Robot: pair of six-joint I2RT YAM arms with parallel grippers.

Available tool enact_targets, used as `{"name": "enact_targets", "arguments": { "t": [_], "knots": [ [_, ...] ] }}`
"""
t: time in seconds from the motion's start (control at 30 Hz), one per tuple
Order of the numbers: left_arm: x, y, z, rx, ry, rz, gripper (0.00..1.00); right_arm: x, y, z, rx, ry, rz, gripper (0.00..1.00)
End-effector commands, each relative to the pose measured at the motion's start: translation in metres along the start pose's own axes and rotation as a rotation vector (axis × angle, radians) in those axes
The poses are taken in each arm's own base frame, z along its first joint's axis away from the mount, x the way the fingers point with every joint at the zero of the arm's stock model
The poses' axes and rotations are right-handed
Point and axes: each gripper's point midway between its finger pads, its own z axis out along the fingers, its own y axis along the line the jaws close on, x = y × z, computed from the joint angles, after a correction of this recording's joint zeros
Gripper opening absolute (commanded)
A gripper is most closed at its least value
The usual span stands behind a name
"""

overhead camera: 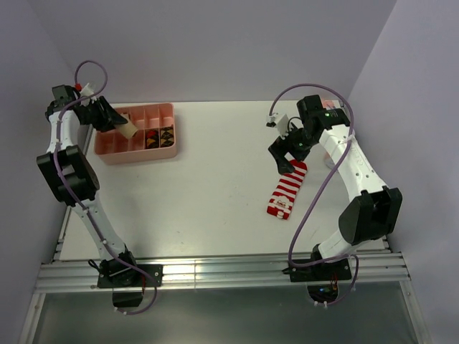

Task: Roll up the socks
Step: Place the sock in the storage box.

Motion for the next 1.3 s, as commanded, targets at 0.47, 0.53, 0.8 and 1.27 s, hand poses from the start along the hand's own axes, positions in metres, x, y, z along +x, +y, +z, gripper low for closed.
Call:
{"name": "enact_targets", "arguments": {
  "t": [0.47, 0.53, 0.8, 1.27],
  "knots": [
    [0.008, 0.001, 0.014, -0.128, 0.052, 0.078, 0.00, 0.012, 0.008, 0.007, -0.023, -0.005, 0.009, 0.97],
    [0.008, 0.003, 0.017, -0.136, 0.056, 0.076, 0.00, 0.012, 0.009, 0.008, -0.021, -0.008, 0.010, 0.97],
    [0.023, 0.013, 0.032, -0.205, 0.112, 0.086, 0.00, 0.020, 0.011, 0.010, -0.017, -0.001, 0.009, 0.97],
    [0.040, 0.038, 0.041, -0.437, 0.176, 0.137, 0.00, 0.036, 0.015, 0.019, -0.009, 0.014, 0.001, 0.97]
  ]
}}
